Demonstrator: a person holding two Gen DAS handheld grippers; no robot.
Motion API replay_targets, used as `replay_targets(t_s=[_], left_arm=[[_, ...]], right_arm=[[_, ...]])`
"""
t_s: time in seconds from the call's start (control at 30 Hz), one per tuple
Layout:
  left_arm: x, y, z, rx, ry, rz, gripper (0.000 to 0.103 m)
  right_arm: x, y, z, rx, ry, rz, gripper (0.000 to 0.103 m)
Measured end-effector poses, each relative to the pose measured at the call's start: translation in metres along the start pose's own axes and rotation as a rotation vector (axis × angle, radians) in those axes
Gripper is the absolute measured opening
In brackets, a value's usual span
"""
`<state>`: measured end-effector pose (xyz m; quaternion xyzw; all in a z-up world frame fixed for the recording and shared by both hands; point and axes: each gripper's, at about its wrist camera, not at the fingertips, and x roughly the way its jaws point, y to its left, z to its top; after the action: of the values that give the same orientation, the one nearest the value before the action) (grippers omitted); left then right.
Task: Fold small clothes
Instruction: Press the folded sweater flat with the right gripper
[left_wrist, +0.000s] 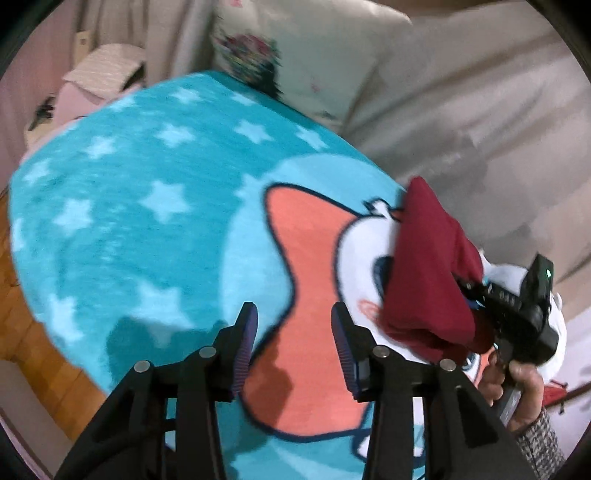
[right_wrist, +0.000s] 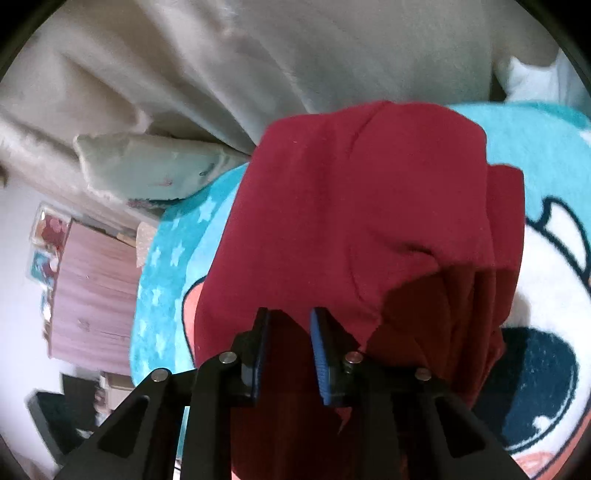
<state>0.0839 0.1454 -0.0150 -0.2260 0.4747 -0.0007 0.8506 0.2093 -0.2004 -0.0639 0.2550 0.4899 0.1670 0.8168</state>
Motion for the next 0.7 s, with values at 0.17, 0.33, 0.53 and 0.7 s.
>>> replay_targets(t_s=[0.17, 0.33, 0.53, 0.7], left_arm=[[-0.013, 0.015, -0.007, -0.049, -0.025, 0.031, 0.043], [-0.023, 0.016, -0.013, -0.052, -0.047, 0.036, 0.048], [-0.023, 0.010, -0.011, -0.053, -0.046, 0.016, 0.049], [-0.013, 0.011, 0.005, -0.074, -0.031, -0.016, 0.055]], right_arm=[[0.001, 0.007, -0.004, -0.039, -0.018, -0.032, 0.021], [-0.004, 0.003, -0.001, -0.005, -0.013, -0.034, 0.021], [-0.023, -0.011, -0.012, 0.033, -0.025, -0.013, 0.023], [-0.045, -0.010, -0.017, 0.031, -0.057, -0.029, 0.029]])
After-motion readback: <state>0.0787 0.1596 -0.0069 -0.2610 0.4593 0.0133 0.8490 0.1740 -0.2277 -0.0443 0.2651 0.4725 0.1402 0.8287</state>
